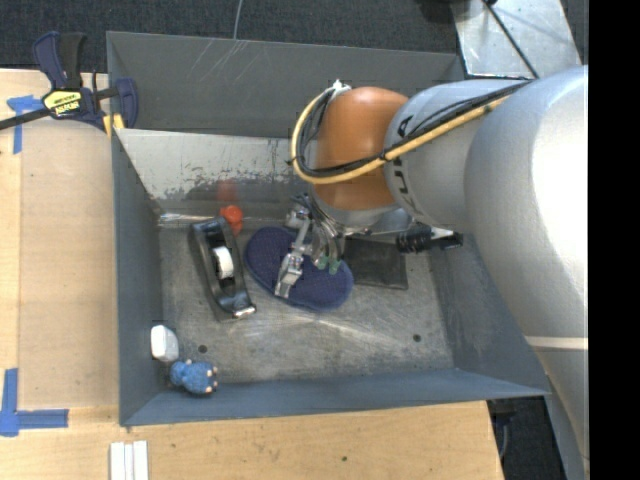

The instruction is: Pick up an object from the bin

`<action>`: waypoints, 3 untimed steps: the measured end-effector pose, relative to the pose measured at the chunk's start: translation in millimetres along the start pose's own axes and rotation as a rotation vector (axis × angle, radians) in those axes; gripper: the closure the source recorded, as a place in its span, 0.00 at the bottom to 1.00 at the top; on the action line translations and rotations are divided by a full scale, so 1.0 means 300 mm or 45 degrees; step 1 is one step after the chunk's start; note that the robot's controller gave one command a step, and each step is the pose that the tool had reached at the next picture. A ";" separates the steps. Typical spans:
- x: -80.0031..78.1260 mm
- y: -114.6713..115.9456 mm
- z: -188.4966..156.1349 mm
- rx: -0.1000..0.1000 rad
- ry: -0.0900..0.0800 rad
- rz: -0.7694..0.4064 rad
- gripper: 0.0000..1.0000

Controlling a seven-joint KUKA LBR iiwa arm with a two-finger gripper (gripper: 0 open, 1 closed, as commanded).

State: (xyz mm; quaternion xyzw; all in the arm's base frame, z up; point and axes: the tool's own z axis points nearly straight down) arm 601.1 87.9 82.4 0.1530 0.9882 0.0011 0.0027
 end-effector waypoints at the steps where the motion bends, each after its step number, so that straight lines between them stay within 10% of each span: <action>1: 0.017 0.029 0.017 0.003 -0.001 0.309 0.00; 2: 0.016 0.031 0.015 0.000 -0.001 0.309 1.00; 3: 0.005 0.033 -0.247 -0.003 -0.006 0.306 1.00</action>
Offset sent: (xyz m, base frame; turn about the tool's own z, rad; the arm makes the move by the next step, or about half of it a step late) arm -0.0061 0.0115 -0.0124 0.2448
